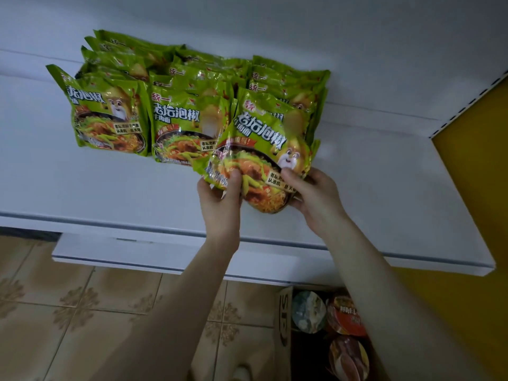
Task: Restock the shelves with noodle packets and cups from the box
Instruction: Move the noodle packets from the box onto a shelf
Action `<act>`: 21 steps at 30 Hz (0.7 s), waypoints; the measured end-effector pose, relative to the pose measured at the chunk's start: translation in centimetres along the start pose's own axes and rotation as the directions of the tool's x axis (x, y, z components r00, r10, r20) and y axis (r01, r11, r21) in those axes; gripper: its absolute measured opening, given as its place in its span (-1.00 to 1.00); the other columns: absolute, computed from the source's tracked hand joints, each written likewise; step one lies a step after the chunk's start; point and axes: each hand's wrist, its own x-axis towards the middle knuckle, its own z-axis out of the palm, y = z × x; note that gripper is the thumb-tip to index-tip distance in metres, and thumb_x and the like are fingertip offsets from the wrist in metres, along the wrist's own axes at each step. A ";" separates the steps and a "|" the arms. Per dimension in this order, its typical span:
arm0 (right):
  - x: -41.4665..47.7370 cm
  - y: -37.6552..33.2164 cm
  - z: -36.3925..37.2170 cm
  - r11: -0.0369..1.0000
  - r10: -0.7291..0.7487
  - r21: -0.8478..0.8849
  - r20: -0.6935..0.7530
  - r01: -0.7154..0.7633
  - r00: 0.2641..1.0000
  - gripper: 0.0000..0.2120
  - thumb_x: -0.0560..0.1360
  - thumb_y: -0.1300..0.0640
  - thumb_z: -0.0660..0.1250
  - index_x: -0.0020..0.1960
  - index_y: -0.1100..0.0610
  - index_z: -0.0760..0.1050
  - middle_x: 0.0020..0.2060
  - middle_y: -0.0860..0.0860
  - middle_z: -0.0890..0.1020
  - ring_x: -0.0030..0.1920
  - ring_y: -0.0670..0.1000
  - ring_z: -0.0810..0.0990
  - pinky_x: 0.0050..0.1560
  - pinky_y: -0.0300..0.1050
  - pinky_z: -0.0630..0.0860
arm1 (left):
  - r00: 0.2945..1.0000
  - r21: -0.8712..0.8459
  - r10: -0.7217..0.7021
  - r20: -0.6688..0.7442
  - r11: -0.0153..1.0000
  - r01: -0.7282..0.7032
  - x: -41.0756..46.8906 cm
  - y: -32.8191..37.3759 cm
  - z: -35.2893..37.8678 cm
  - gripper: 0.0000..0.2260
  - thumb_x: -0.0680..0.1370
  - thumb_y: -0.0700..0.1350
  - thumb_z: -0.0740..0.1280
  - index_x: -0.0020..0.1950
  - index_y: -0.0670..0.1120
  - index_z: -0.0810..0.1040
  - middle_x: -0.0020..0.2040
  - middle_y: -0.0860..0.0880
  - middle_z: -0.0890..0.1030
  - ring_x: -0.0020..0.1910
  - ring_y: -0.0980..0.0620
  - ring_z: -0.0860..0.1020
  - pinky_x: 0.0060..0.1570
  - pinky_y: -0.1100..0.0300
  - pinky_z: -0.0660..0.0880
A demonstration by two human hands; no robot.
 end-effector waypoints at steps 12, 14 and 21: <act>6.8 0.1 -2.6 0.906 -0.337 -0.300 -0.081 0.300 0.938 -0.79 0.38 0.26 0.45 -0.01 0.11 0.53 -0.13 -0.04 0.62 -0.11 -0.09 0.61 -0.13 -0.24 0.55 | 0.888 0.860 0.018 0.460 -0.259 -0.440 2.4 -6.1 -4.5 -0.35 0.50 0.25 -0.28 0.50 0.00 0.09 0.54 -0.12 0.03 0.51 -0.12 -0.06 0.40 -0.20 -0.09; 7.5 0.8 -2.4 0.876 -0.379 -0.351 -0.081 0.329 0.922 -0.81 0.40 0.24 0.44 -0.02 0.09 0.54 -0.13 -0.03 0.62 -0.09 -0.06 0.60 -0.06 -0.16 0.56 | 0.886 0.860 0.020 0.463 -0.254 -0.443 2.5 -6.2 -4.6 -0.29 0.44 0.25 -0.34 0.50 0.00 0.12 0.53 -0.12 0.06 0.51 -0.13 -0.04 0.40 -0.20 -0.08; 7.6 2.0 -2.2 0.836 -0.406 -0.436 -0.081 0.334 0.910 -0.52 0.33 0.15 0.47 0.21 0.14 0.43 0.03 0.01 0.59 0.07 0.02 0.59 0.05 -0.11 0.53 | 0.884 0.856 0.038 0.466 -0.272 -0.440 2.5 -6.4 -4.6 -0.32 0.47 0.22 -0.31 0.48 -0.02 0.18 0.52 -0.14 0.13 0.51 -0.15 0.02 0.38 -0.21 -0.02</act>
